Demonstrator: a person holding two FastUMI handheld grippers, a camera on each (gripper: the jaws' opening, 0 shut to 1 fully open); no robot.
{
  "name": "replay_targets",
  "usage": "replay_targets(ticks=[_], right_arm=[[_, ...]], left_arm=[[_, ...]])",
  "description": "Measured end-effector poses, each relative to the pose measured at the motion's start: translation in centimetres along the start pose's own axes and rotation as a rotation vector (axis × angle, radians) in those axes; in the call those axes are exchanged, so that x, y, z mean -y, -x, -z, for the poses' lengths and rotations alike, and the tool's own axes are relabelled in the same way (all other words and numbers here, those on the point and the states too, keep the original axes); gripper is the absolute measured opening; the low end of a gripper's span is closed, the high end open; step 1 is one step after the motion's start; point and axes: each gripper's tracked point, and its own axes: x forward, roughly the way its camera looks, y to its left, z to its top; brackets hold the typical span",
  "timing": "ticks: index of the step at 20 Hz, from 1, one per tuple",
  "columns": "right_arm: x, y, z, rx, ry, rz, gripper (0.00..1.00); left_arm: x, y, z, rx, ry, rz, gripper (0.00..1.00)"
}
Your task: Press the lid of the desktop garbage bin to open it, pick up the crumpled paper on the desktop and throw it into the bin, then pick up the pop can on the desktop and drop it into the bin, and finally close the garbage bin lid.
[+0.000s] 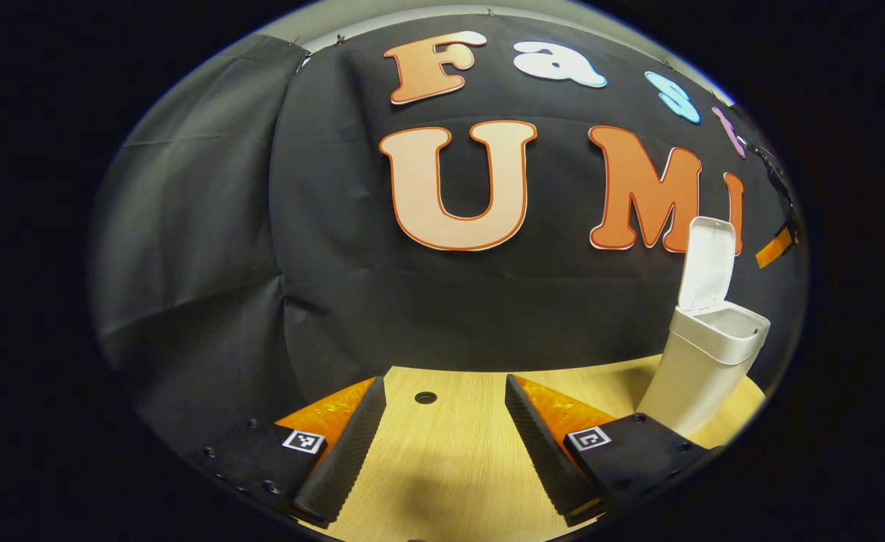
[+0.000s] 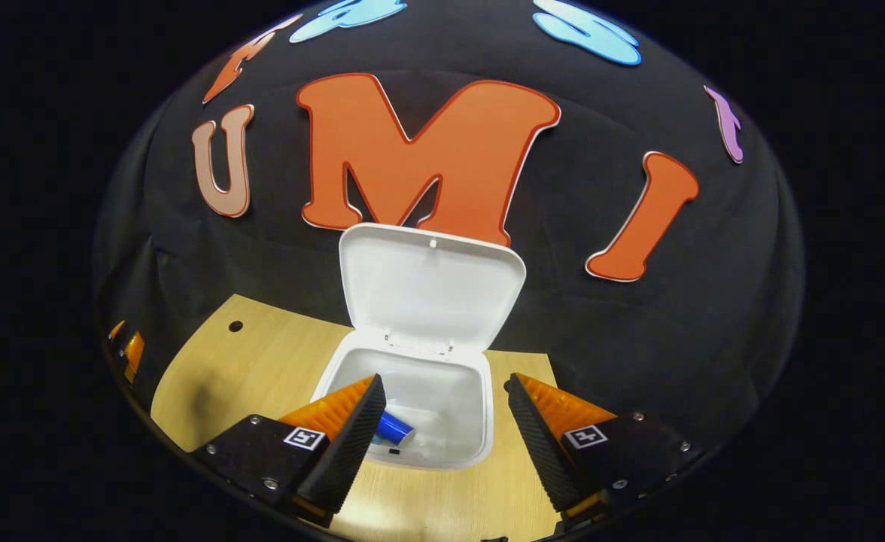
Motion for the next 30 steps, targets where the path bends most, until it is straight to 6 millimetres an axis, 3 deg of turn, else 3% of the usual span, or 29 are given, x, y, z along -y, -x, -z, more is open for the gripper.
replay_targets(ticks=[9, 13, 16, 20, 24, 30], right_arm=[[-1.1, 0.9, -9.4, 0.084, 0.029, -0.030, 0.99], [-1.3, -0.2, -12.5, 0.097, 0.054, -0.015, 0.99], [-1.5, -2.2, -14.3, 0.092, 0.043, -0.016, 0.99], [-0.2, -5.6, -15.1, 0.065, 0.052, 0.023, 0.99], [0.7, -8.8, -13.1, 0.009, 0.037, 0.061, 0.99], [0.6, -9.2, -11.4, -0.018, 0.016, 0.042, 1.00]], left_arm=[[-1.1, 0.7, 0.2, 0.008, 0.014, -0.009, 1.00], [-2.0, 0.7, 0.2, 0.013, 0.007, -0.021, 1.00], [-3.0, 0.7, -0.1, 0.021, -0.002, -0.036, 1.00], [-3.8, 0.7, 0.1, 0.016, -0.007, -0.044, 1.00], [-4.6, 0.6, 0.3, 0.009, -0.011, -0.050, 1.00], [-5.3, 0.6, 0.6, 0.000, -0.001, -0.063, 1.00]])
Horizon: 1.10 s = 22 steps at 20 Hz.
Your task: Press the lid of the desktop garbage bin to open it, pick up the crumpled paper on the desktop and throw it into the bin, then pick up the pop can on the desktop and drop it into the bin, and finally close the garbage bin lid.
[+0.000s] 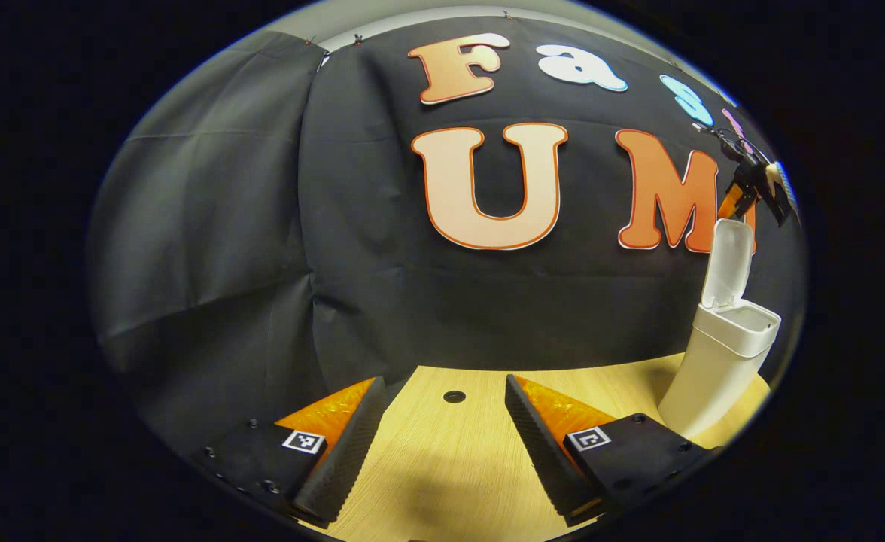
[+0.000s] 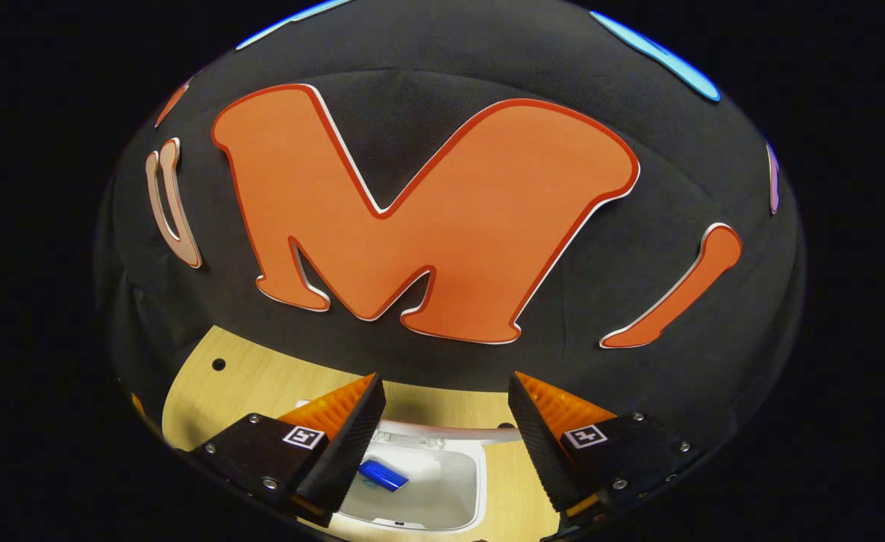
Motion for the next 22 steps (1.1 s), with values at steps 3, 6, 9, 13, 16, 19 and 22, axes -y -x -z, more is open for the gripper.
replay_targets(ticks=[3, 6, 9, 13, 16, 19, 22], right_arm=[[-0.4, 1.3, 1.5, -0.018, -0.017, -0.026, 1.00], [-0.8, 2.9, 4.1, -0.061, -0.035, -0.051, 1.00], [-1.3, 3.9, 6.8, -0.096, -0.040, -0.059, 1.00], [-1.9, 5.1, 10.4, -0.144, -0.048, -0.079, 1.00], [-2.5, 5.4, 13.6, -0.188, -0.062, -0.089, 1.00], [-3.1, 5.6, 16.6, -0.230, -0.084, -0.105, 1.00], [-3.7, 5.7, 19.4, -0.273, -0.118, -0.120, 1.00]], left_arm=[[0.2, 0.2, -0.1, 0.005, 0.001, 0.004, 1.00], [0.2, 0.5, -0.6, 0.014, -0.006, 0.010, 1.00], [0.5, 1.4, -1.4, 0.029, -0.001, 0.038, 0.97], [-0.3, 3.4, -2.1, 0.051, -0.004, 0.040, 1.00], [-0.5, 4.4, -1.6, 0.042, 0.012, 0.046, 1.00], [-0.9, 5.3, -1.4, 0.036, 0.009, 0.047, 1.00], [-1.2, 6.1, -1.3, 0.036, 0.001, 0.047, 1.00]])
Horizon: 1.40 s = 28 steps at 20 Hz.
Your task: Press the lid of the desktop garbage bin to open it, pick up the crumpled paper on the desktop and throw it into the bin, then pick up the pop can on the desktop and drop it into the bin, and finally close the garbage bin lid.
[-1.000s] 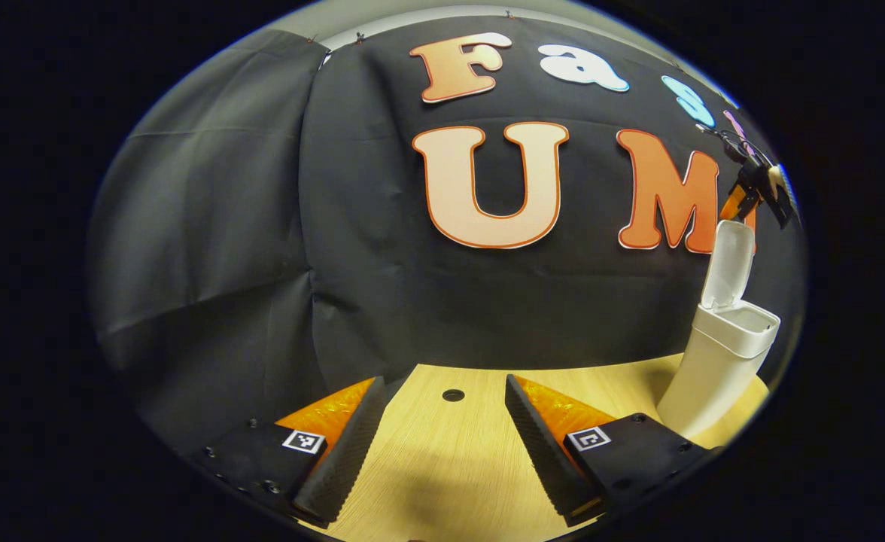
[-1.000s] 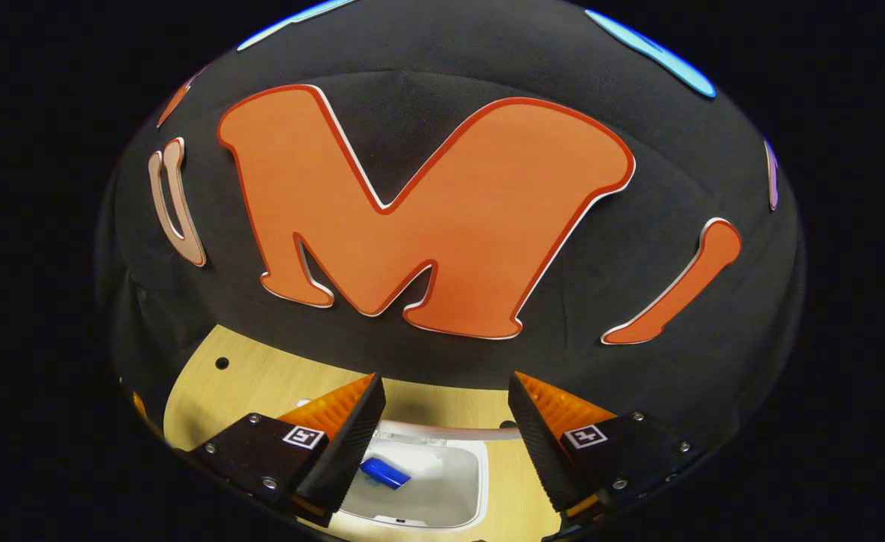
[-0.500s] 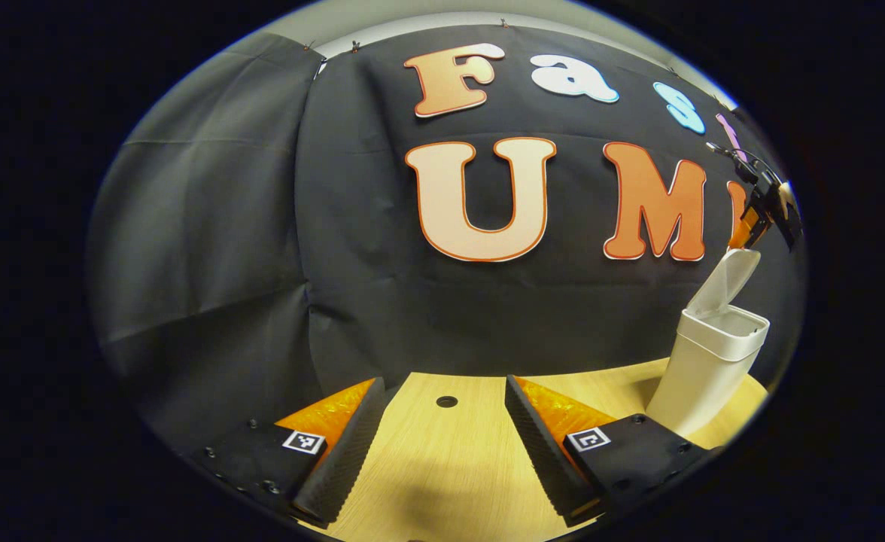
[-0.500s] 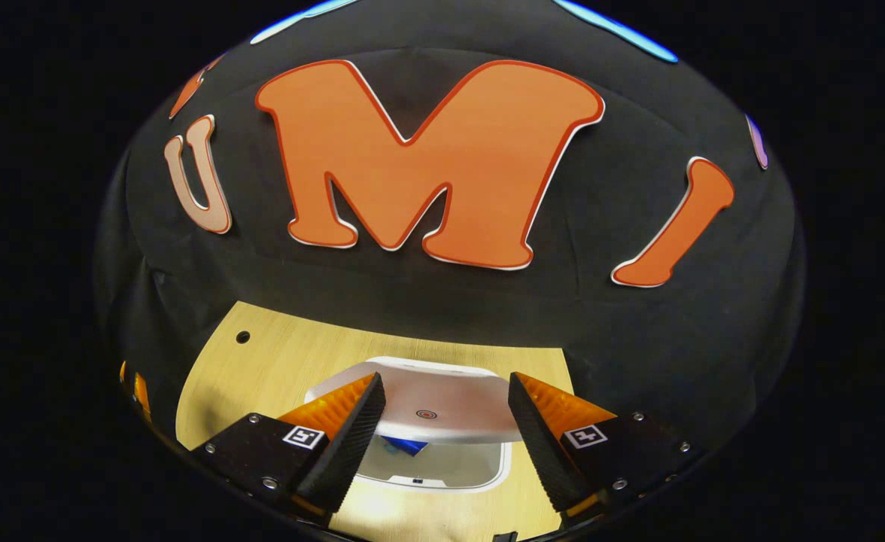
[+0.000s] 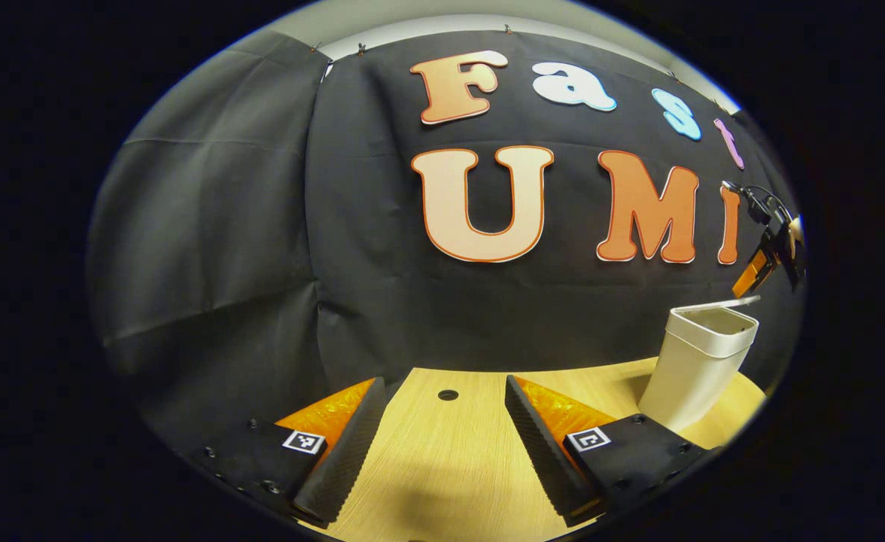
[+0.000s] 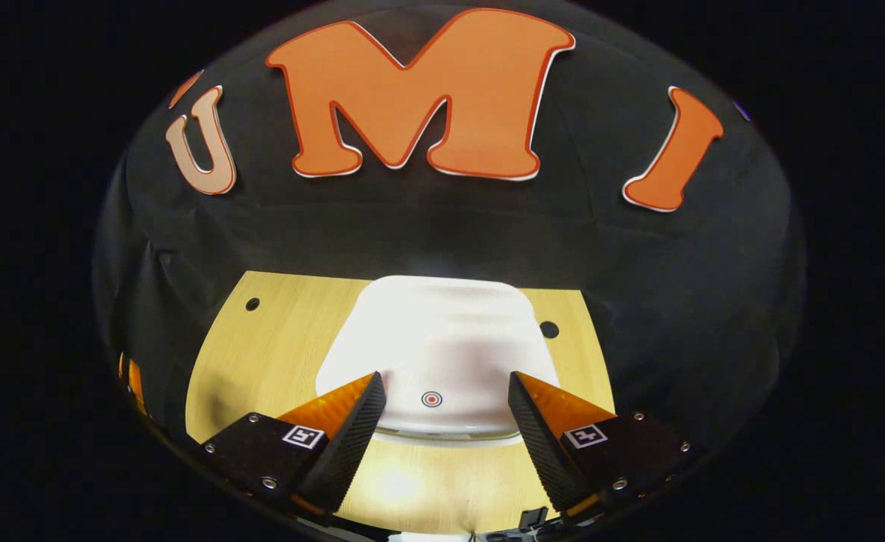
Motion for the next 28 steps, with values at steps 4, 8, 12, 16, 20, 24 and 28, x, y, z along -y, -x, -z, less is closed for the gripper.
replay_targets(ticks=[4, 8, 12, 16, 20, 24, 28], right_arm=[[-0.2, -0.5, 2.5, -0.034, -0.021, -0.006, 1.00], [-0.4, -1.3, 4.5, -0.080, 0.010, 0.020, 0.99], [-0.4, -1.4, 4.9, -0.106, 0.009, 0.016, 0.99], [-0.2, -1.5, 5.0, -0.121, -0.031, 0.010, 1.00], [0.1, -2.3, 3.3, -0.112, -0.061, 0.008, 1.00], [0.0, -3.2, 2.1, -0.082, -0.091, -0.002, 0.99], [0.1, -3.5, 2.0, -0.104, -0.052, 0.004, 0.99]], left_arm=[[0.0, 0.6, 0.1, -0.003, 0.002, 0.004, 1.00], [0.6, 0.8, 0.0, -0.003, -0.017, 0.017, 1.00], [1.2, 0.5, 0.2, -0.010, -0.015, 0.029, 1.00], [1.9, 0.1, 0.4, -0.020, -0.010, 0.048, 1.00], [2.6, -0.1, 0.2, -0.016, -0.028, 0.065, 1.00], [2.4, -1.0, 0.5, -0.029, -0.042, 0.060, 0.98], [3.0, -1.9, 0.3, -0.028, -0.042, 0.066, 1.00]])
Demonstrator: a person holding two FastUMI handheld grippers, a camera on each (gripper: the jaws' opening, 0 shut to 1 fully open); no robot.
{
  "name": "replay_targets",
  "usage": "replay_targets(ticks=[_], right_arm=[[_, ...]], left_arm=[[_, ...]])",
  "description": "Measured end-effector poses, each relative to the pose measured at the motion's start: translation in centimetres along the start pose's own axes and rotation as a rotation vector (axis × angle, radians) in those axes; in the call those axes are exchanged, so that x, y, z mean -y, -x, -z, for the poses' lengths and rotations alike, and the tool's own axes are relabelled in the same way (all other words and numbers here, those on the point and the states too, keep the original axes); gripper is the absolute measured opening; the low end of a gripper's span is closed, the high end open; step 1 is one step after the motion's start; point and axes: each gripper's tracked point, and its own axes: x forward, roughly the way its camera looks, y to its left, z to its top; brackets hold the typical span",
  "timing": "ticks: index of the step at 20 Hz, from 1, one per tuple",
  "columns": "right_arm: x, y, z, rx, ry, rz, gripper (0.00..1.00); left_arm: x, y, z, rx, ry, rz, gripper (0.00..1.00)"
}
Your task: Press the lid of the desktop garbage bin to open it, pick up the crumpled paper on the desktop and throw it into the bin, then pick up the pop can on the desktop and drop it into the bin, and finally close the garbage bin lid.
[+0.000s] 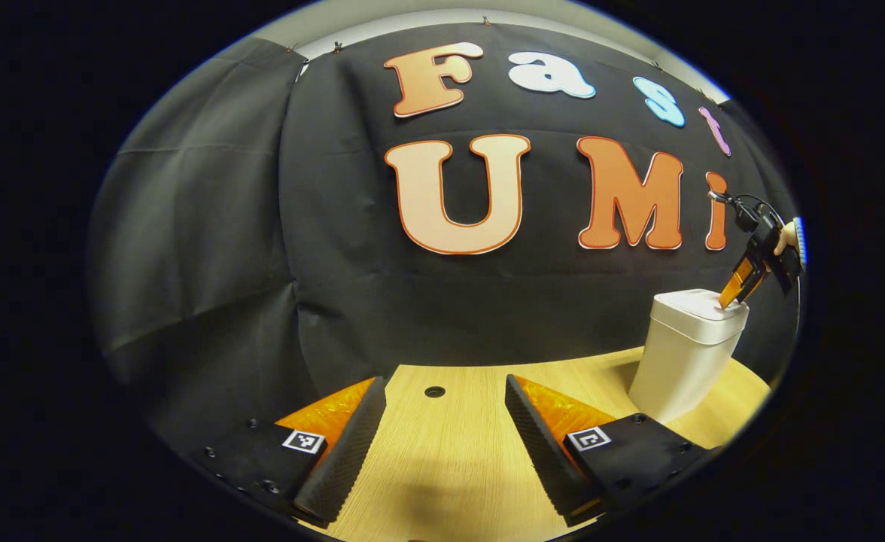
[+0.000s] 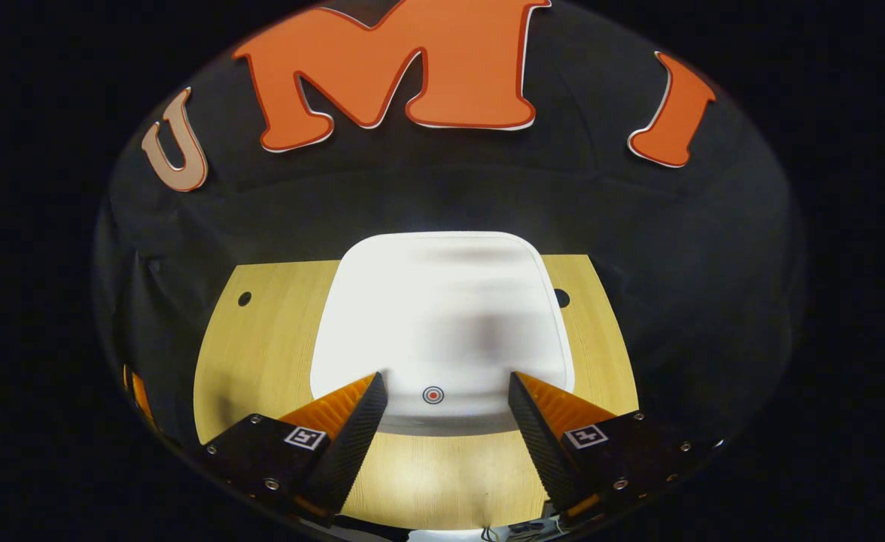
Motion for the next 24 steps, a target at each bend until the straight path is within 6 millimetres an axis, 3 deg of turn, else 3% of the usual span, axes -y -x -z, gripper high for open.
replay_targets(ticks=[7, 10, 13, 16, 19, 22, 24], right_arm=[[-0.1, -0.4, 0.0, -0.058, 0.032, -0.013, 1.00], [0.1, -0.4, -0.8, 0.005, 0.006, -0.010, 1.00], [1.7, -0.4, -1.8, 0.126, 0.023, 0.080, 0.99], [1.1, 2.5, -2.4, 0.293, 0.010, 0.076, 0.99], [-0.7, 5.8, -1.6, 0.444, -0.047, 0.026, 0.99], [-1.9, 8.1, 1.2, 0.531, -0.128, 0.001, 0.99], [-2.3, 8.6, 3.6, 0.560, -0.184, 0.000, 0.99]], left_arm=[[0.4, -1.3, 0.4, -0.008, 0.030, -0.001, 1.00], [0.6, -1.6, 0.1, -0.005, 0.028, 0.004, 1.00], [0.8, -1.7, -0.3, 0.004, 0.019, 0.011, 0.98], [0.7, -1.8, -0.6, 0.010, 0.006, 0.011, 1.00], [0.8, -1.7, -0.8, 0.015, 0.011, 0.017, 1.00], [1.1, -1.6, -1.1, 0.022, 0.014, 0.024, 1.00], [1.4, -1.6, -1.5, 0.028, 0.014, 0.029, 1.00]])
